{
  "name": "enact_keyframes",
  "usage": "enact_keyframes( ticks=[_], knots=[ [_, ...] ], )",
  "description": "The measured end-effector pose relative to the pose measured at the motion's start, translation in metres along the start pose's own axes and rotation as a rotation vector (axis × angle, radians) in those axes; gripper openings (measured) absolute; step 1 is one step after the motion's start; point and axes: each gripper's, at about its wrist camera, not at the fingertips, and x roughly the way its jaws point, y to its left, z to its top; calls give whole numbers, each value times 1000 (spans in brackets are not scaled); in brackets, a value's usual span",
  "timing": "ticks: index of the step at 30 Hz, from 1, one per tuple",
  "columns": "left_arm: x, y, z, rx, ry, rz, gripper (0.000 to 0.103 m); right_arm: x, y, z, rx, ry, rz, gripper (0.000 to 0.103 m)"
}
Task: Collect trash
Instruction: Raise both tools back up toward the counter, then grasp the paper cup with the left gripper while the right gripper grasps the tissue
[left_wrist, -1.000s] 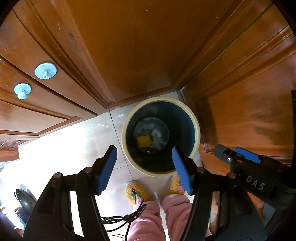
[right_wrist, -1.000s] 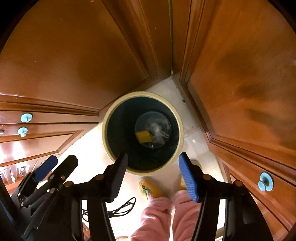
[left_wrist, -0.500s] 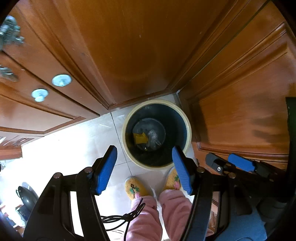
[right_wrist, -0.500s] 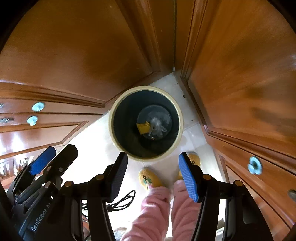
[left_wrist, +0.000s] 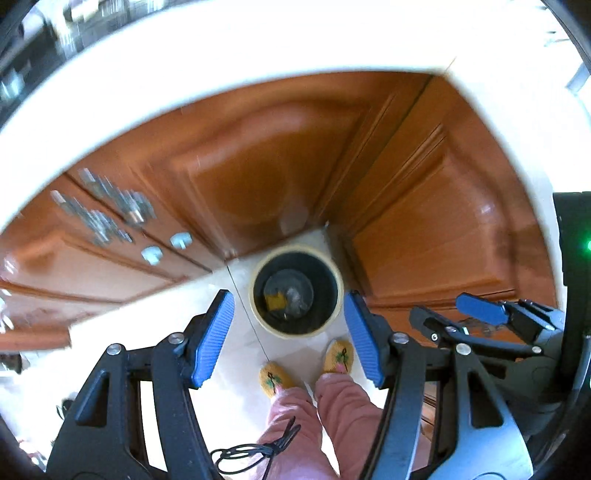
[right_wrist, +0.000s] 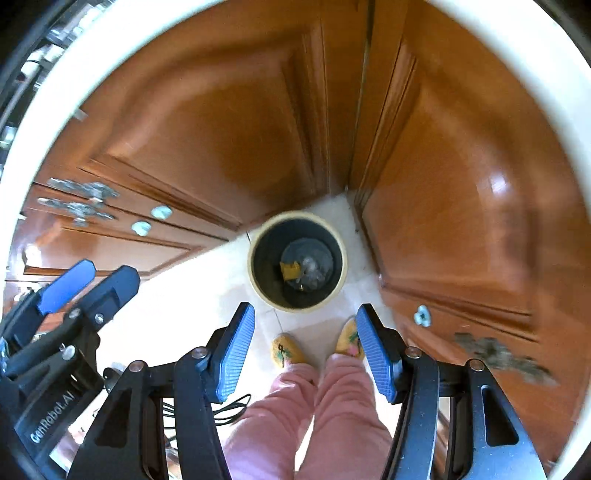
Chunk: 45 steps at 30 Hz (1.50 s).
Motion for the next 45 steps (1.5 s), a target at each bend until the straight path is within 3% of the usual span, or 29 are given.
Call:
enact_keyframes(
  ticks=[6, 11, 19, 27, 32, 39, 45],
  knots=[
    [-85, 0, 32, 63, -160, 19, 59, -102, 14, 16, -25, -162, -22, 58],
    [-144, 14, 69, 61, -265, 16, 59, -172, 29, 39, -41, -296, -34, 58],
    [-182, 33, 121, 57, -392, 33, 59, -238, 46, 77, -86, -407, -20, 59],
    [-163, 47, 176, -5, -413, 63, 59, -220, 50, 147, -154, -453, 71, 59],
    [-130, 51, 219, -51, -385, 82, 59, -205, 58, 216, -256, -473, 118, 58],
    [-80, 59, 287, -101, -340, 91, 59, -154, 76, 319, -418, -446, 173, 59],
    [-43, 70, 327, -138, -304, 92, 59, -107, 104, 369, -586, -432, 184, 59]
  ],
)
